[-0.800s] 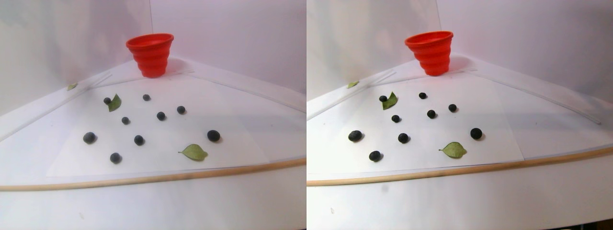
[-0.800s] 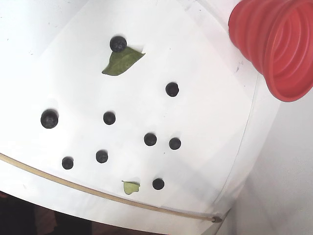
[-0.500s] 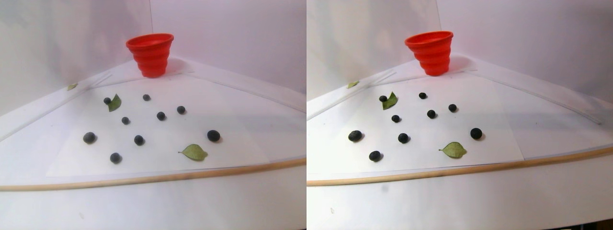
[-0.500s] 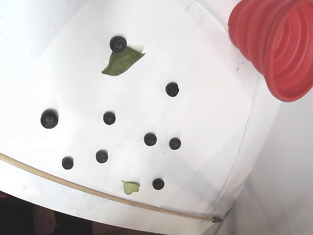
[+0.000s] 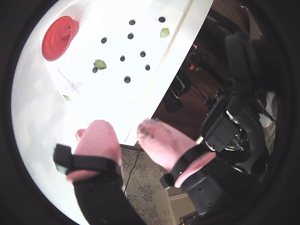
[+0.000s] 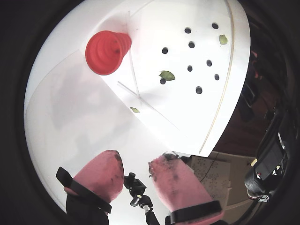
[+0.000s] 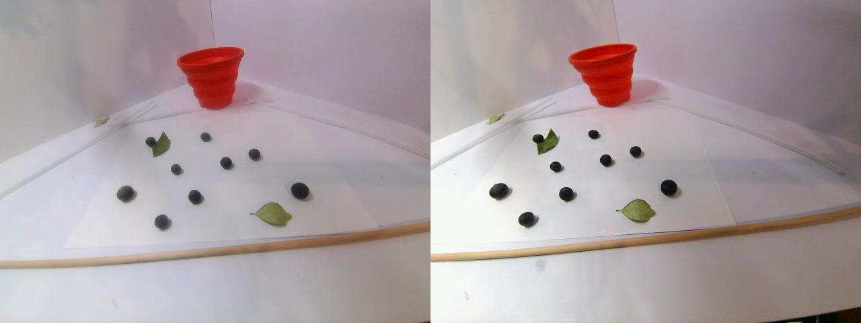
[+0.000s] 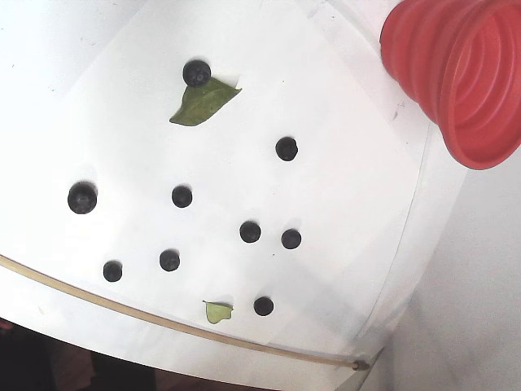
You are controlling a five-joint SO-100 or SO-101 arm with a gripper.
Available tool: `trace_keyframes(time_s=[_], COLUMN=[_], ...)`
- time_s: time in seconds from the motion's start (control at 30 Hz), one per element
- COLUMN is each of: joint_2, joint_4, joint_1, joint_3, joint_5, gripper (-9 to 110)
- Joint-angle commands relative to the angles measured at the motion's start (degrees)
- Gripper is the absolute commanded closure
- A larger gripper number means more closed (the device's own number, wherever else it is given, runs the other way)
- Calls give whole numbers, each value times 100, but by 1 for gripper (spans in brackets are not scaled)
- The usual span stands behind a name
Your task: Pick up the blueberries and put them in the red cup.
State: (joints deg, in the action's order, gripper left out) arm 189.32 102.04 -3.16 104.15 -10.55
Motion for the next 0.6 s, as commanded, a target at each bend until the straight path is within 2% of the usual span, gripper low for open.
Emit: trace_keyframes(time_s=[0.0, 0.57], joint_2=[229, 220], joint_4=[18, 18], joint_1=[-70, -105], joint_3=[-105, -105], joint_5=[18, 26], gripper=[90, 90])
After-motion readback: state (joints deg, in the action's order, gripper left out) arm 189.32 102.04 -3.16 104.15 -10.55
